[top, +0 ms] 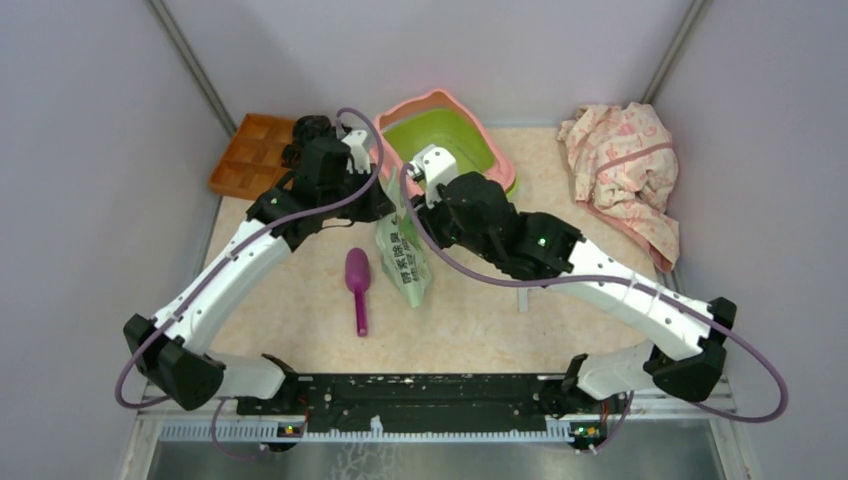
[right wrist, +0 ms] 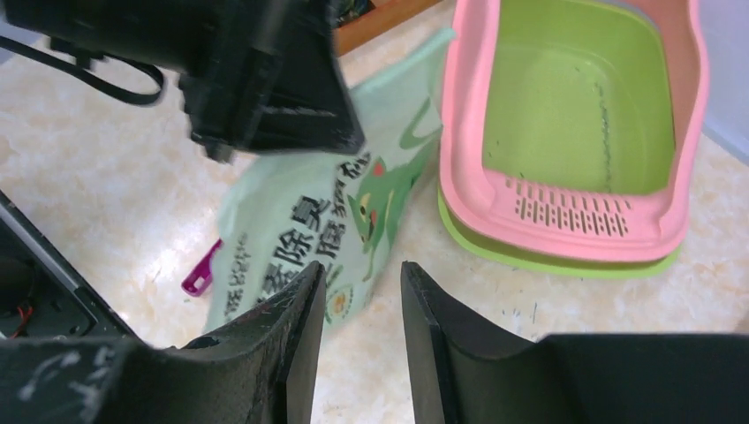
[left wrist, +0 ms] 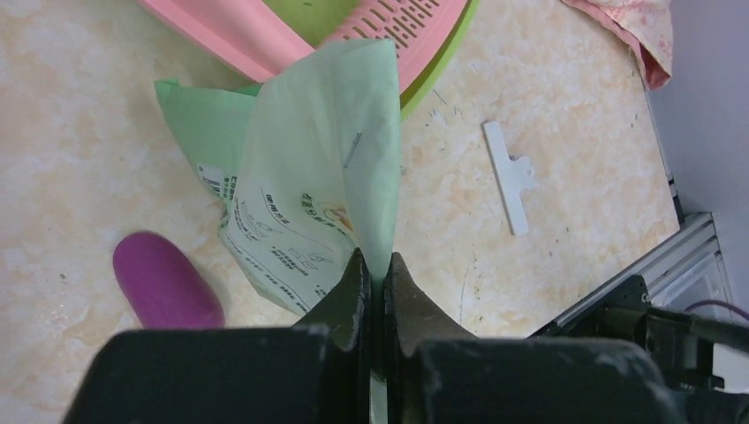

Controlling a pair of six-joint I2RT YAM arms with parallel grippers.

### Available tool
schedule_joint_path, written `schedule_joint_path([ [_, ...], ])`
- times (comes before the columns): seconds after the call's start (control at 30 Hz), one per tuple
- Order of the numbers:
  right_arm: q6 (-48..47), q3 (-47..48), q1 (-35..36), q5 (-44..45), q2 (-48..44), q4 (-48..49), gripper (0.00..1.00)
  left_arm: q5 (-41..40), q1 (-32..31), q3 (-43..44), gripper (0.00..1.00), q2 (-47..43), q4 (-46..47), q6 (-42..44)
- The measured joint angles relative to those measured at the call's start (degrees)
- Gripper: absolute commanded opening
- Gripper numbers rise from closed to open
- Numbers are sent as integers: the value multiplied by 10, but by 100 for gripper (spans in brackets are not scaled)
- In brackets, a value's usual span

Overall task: Fill the litter box with clean litter
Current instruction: Open the cat litter bag at the center of the board.

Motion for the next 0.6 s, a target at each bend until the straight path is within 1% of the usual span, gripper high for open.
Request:
schedule_joint_path([
  [0.07,10,-23,-5,0,-27,1,37,6,0,-19,0,-22,10,13],
  [0.17,21,-70,-4,-8,-58,2,37,23,0,-24,0,-39,15,27],
  [0.37,35,-138,-3,-49,-65,3,40,27,0,-23,0,-34,17,31],
  [0.5,39,-146,3,-52,-65,19,43,-5,0,-12,0,-24,5,19],
  [0.6,42,-146,8,-52,-65,30,44,-53,0,-1,0,-16,-10,1],
])
